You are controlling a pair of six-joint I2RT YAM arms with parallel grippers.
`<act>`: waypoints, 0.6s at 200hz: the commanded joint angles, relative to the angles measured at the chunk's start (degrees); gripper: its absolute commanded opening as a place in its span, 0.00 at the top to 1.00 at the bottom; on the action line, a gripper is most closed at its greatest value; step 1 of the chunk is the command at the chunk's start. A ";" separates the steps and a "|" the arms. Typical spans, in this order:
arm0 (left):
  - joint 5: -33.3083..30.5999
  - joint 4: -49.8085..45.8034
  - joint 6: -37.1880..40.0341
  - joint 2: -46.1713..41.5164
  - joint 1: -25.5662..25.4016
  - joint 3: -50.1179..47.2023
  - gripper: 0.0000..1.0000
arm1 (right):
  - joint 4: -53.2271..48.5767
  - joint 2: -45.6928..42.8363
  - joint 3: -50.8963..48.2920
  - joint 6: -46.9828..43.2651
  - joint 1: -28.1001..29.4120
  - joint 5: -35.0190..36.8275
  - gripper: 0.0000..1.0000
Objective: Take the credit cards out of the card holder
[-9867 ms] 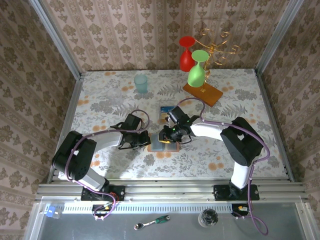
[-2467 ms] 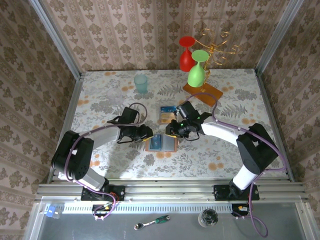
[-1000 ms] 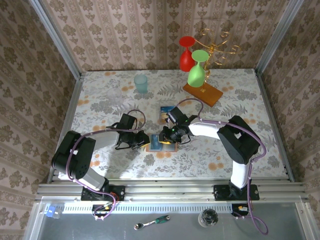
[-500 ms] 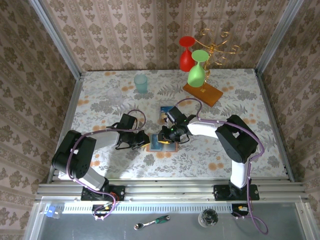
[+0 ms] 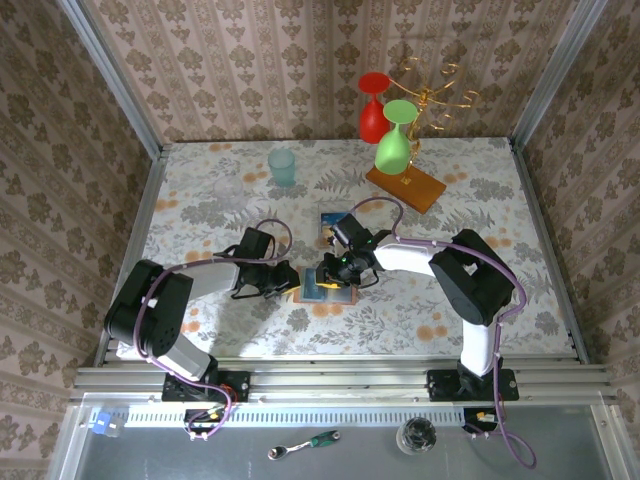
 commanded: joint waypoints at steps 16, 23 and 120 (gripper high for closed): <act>-0.05 -1.30 -0.44 0.89 0.13 -0.74 0.85 | -3.91 -1.44 0.94 -1.38 0.28 2.57 0.72; -0.05 -1.33 -0.52 0.69 0.15 -0.74 0.85 | -3.87 -1.60 1.05 -1.37 0.28 2.49 0.71; -0.18 -3.97 -0.41 -4.48 -0.49 2.52 0.86 | -4.50 -4.20 1.47 -1.63 0.27 2.48 0.69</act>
